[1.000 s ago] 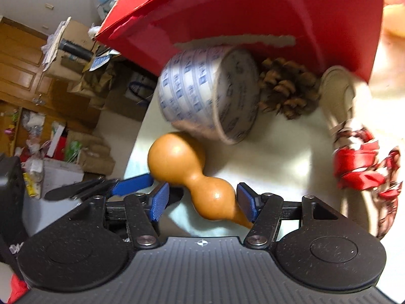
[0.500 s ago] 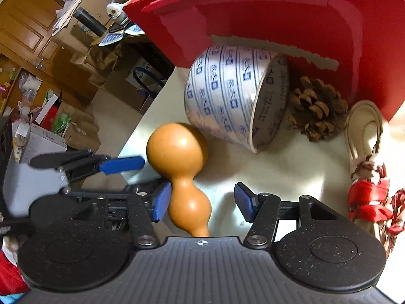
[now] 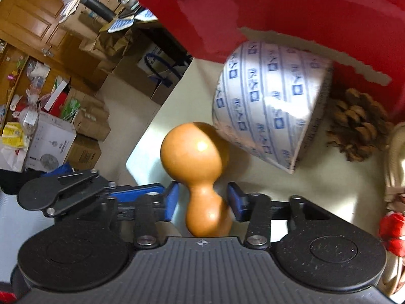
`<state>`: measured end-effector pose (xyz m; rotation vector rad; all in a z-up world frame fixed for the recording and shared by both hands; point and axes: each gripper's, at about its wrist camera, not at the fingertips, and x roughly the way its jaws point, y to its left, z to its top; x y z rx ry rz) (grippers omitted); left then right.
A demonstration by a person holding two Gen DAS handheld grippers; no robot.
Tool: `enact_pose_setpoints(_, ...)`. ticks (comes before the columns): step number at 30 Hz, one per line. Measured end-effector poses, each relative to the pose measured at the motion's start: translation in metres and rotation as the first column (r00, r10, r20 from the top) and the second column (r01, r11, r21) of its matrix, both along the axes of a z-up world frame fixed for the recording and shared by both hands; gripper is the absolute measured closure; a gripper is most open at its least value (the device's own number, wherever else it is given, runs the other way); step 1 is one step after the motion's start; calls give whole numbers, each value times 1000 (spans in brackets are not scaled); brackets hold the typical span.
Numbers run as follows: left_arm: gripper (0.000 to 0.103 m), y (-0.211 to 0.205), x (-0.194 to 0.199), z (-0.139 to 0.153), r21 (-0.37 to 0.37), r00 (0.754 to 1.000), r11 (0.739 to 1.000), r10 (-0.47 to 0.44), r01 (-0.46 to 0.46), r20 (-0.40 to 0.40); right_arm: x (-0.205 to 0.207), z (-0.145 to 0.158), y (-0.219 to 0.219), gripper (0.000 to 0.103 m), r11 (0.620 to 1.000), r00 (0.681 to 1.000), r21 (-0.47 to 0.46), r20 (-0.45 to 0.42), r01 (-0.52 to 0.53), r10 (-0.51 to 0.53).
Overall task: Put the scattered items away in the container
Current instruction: 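Grasp the brown gourd by its neck with the right gripper and lift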
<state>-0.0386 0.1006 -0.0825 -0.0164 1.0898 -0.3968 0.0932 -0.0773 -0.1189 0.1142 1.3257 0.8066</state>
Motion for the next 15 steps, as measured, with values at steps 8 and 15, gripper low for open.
enact_pose_setpoints(8,47,5,14,-14,-46,997,997,56,-58,-52,-3,0,-6,68,1000,1000,21,-20,4,-3)
enact_pose_setpoints(15,50,2,14,-10,-33,998,998,49,-50,-34,-2,5,-7,69,1000,1000,23,1,-2,2)
